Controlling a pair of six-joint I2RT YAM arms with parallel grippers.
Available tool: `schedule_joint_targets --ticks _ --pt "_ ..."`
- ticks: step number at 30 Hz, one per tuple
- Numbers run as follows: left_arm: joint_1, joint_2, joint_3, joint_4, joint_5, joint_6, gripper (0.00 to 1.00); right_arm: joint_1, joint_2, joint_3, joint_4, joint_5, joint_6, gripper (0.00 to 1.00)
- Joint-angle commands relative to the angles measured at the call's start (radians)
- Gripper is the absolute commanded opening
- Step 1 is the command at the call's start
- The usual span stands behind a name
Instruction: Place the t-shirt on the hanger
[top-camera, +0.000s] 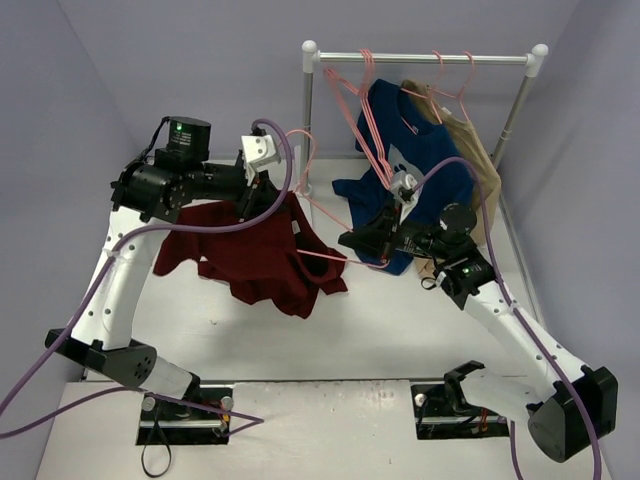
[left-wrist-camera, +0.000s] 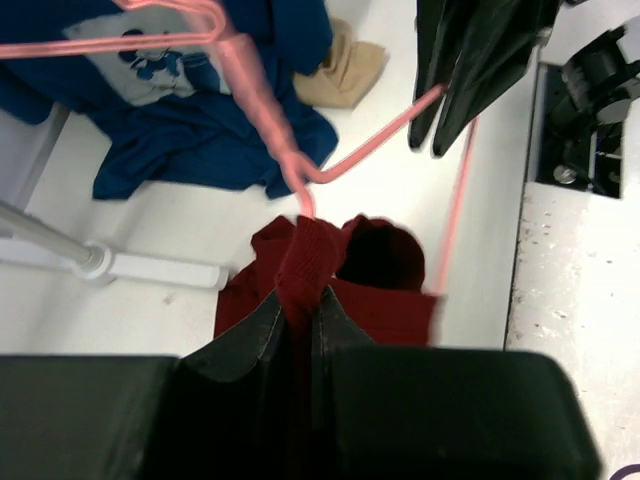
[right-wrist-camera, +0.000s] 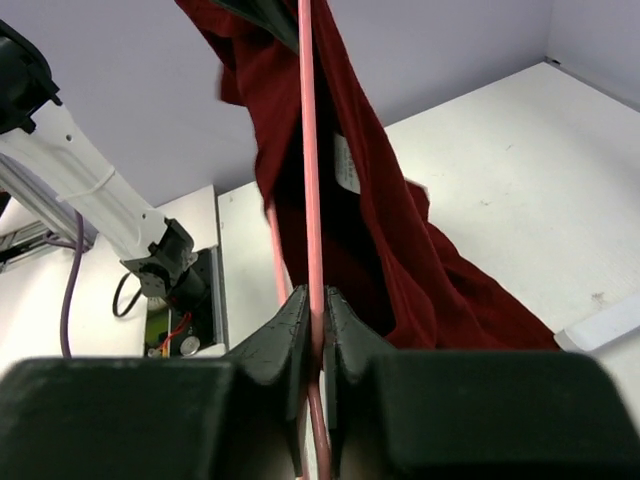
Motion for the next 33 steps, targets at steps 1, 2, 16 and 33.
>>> schedule_joint_targets --ticks 1,2,16,33 --pt "0.022 -0.073 -0.006 0.08 -0.062 0.034 0.0 0.008 -0.013 0.087 0.035 0.013 -0.061 0.29" --pt "0.022 -0.085 -0.015 0.08 -0.104 0.035 0.0 0.005 -0.017 0.095 -0.001 0.05 -0.076 0.47" --pt "-0.015 -0.305 -0.313 0.365 -0.606 -0.17 0.0 0.087 -0.056 0.033 -0.169 0.644 0.067 0.86" --pt "-0.073 -0.415 -0.435 0.405 -0.647 -0.225 0.0 0.448 0.302 0.211 -0.144 1.049 0.143 0.83"
